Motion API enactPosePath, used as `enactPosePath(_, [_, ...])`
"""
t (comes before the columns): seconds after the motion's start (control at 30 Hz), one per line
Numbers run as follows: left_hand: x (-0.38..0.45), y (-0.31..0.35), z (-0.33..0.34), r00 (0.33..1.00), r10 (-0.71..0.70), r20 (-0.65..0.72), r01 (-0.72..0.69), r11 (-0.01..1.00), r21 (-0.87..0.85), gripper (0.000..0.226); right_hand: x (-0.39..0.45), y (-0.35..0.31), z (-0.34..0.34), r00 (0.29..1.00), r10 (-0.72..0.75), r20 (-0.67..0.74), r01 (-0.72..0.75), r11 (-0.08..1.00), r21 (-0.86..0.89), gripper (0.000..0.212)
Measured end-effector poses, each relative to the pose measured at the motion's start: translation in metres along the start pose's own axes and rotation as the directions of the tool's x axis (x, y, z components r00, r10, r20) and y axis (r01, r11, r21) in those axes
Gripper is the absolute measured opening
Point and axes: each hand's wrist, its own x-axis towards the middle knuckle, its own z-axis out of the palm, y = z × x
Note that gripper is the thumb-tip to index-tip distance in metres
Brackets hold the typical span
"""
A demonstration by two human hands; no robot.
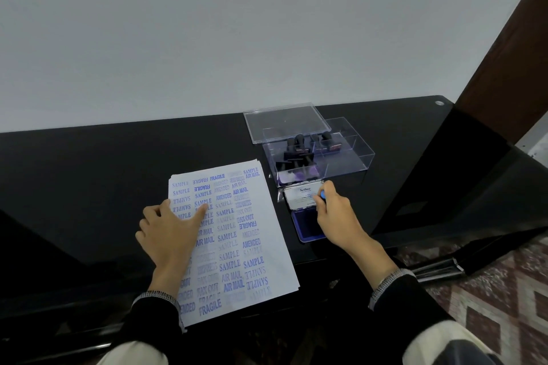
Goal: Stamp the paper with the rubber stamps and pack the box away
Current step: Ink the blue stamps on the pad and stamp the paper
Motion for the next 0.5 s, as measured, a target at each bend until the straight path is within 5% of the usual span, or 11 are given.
enactPosePath(0.2, [0.000,0.001,-0.001,1.000,0.004,0.001,-0.004,1.000,0.003,0.085,0.009,-0.004,-0.007,0.996,0.033,0.084,-0.029,0.998,-0.049,0.015])
enactPosePath(0.5, [-0.001,0.001,-0.001,1.000,0.007,0.005,-0.007,1.000,0.010,0.084,-0.014,0.002,0.002,1.000,0.009,-0.021,-0.007,0.992,0.123,0.014])
